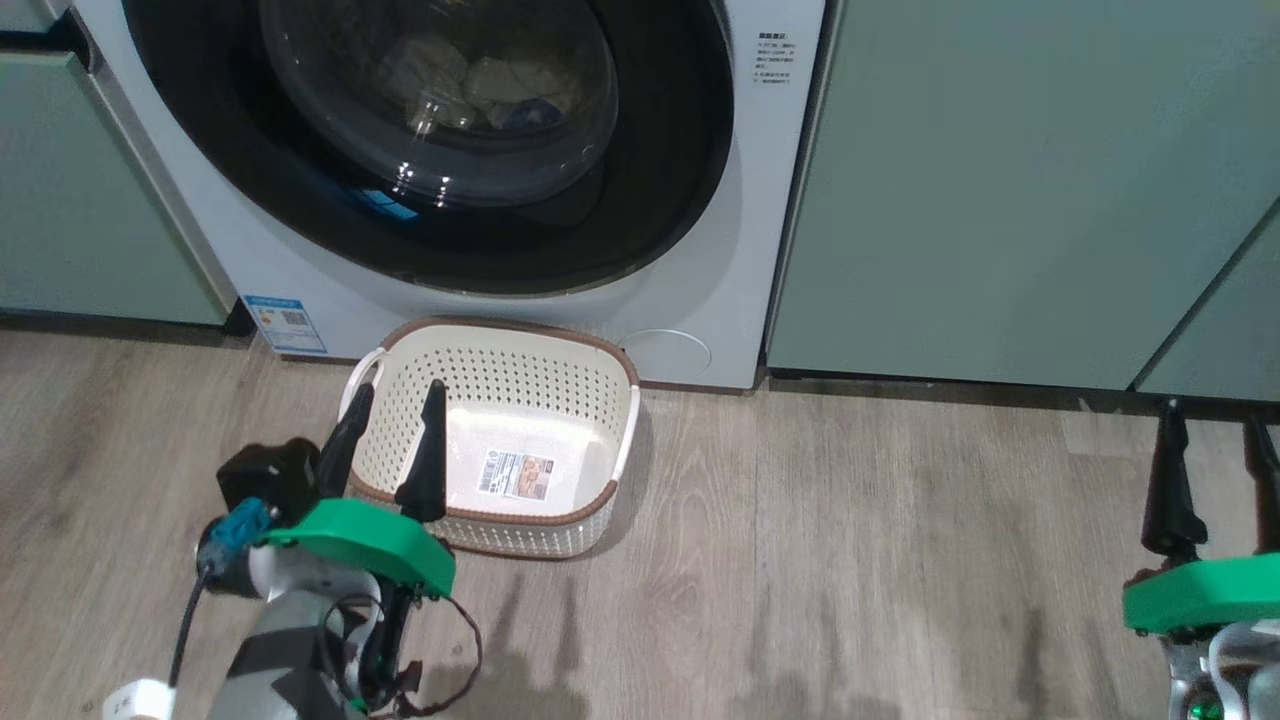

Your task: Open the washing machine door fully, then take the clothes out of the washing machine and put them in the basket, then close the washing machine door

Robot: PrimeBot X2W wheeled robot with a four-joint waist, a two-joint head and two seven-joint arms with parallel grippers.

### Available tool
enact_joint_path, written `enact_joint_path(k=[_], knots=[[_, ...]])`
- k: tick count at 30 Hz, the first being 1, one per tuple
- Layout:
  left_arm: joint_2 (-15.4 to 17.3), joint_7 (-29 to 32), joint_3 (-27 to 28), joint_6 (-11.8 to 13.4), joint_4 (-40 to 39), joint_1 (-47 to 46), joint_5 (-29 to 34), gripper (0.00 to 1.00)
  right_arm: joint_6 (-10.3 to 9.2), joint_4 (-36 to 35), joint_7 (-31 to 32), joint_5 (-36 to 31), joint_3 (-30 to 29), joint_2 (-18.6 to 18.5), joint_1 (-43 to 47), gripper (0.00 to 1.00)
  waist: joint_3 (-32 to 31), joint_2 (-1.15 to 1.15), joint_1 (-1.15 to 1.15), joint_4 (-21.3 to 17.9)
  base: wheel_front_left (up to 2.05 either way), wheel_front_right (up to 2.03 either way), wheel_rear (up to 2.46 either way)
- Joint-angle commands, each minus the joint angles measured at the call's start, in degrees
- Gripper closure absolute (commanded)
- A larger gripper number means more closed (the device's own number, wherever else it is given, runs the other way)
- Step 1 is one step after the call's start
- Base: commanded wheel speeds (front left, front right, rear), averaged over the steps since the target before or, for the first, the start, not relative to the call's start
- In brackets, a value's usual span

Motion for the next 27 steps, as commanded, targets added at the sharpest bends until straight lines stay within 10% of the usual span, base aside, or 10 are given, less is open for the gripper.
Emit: enact_joint_path(k=[1, 27], knots=[[1.07, -0.90, 1.86, 0.42, -2.02, -3.52, 2.37, 0.00, -0.15, -2.20, -1.04, -1.47, 1.16, -1.12, -3.78, 0.00, -0.02, 0.00, 0.00, 0.05, 0.00, 0.00, 0.00], [1.01, -4.00, 3.70, 0.32, 3.71, -6.47, 14.03, 0.00, -0.17, 3.63, -4.14, -4.43, 5.23, -1.32, -5.10, 0.00, -0.10, 0.00, 0.00, 0.08, 0.00, 0.00, 0.00]])
